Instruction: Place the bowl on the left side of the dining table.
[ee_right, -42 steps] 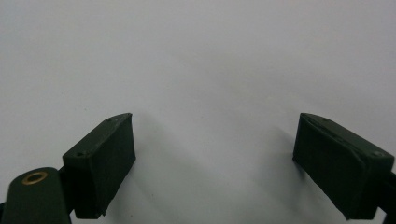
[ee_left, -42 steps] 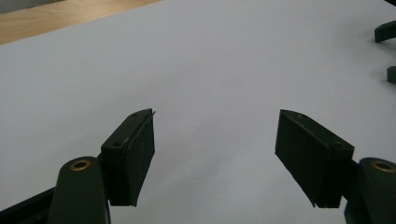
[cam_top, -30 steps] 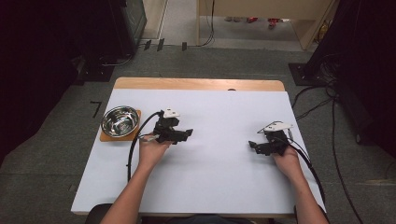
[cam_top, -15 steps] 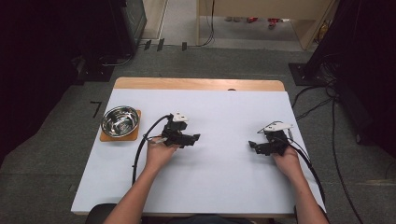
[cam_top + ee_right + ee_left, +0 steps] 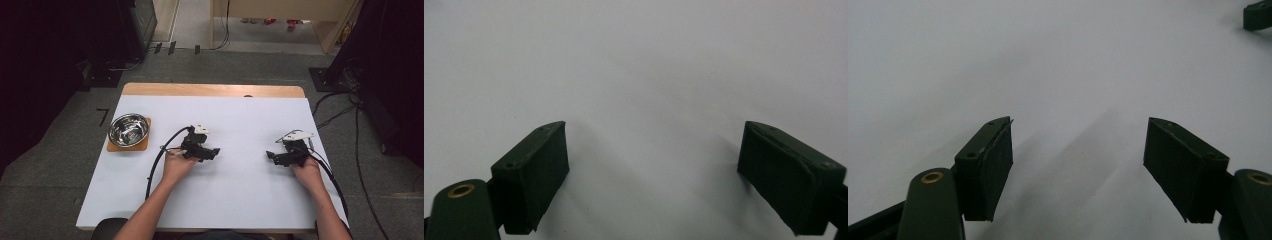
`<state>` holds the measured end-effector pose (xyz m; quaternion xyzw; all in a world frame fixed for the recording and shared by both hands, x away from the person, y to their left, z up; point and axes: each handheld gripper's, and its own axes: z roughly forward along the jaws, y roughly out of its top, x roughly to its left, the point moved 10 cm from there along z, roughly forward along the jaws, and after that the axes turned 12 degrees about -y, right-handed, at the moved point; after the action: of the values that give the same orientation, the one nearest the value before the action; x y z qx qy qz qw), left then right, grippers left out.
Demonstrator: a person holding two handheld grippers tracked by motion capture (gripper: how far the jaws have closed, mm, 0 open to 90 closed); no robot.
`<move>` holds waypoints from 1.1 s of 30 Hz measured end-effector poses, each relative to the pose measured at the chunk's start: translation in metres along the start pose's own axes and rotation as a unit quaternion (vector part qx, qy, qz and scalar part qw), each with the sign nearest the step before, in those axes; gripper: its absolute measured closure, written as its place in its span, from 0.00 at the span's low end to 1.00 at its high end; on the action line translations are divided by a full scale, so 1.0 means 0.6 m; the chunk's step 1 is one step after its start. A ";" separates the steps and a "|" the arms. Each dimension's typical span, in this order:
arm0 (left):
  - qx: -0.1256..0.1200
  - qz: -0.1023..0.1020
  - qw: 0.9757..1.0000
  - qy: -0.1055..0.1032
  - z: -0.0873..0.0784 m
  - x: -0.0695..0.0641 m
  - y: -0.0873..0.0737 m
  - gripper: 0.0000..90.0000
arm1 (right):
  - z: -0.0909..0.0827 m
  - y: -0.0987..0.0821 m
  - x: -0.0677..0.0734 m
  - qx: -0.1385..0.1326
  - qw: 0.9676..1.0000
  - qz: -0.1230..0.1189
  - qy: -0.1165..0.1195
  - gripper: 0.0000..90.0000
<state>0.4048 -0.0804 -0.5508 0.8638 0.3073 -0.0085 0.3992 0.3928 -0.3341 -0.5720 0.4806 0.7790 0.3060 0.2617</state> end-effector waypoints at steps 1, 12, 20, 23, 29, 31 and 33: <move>0.004 0.004 1.000 0.000 0.003 -0.001 -0.001 0.31 | 0.000 0.000 0.000 0.000 1.000 0.000 0.000 0.14; 0.020 0.037 0.999 0.005 0.023 -0.009 -0.009 0.29 | 0.000 0.000 0.000 0.000 1.000 0.000 0.000 0.14; 0.006 0.067 0.998 0.005 0.037 -0.016 -0.013 0.15 | 0.000 0.000 0.000 0.000 1.000 0.000 0.000 0.14; 0.003 0.075 0.997 0.003 0.041 -0.019 -0.014 0.10 | 0.000 0.000 0.000 0.000 1.000 0.000 0.000 0.14; 0.001 0.072 0.997 0.002 0.041 -0.019 -0.014 0.10 | 0.000 0.000 0.000 0.000 1.000 0.000 0.000 0.14; 0.001 0.073 0.997 0.002 0.041 -0.019 -0.014 0.10 | 0.000 0.000 0.000 0.000 1.000 0.000 0.000 0.14; 0.001 0.073 0.997 0.002 0.041 -0.019 -0.014 0.10 | 0.000 0.000 0.000 0.000 1.000 -0.001 0.000 0.14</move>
<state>0.3966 -0.0994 -0.5700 0.8842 0.2444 0.0219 0.3975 0.3929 -0.3341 -0.5720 0.4802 0.7792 0.3060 0.2620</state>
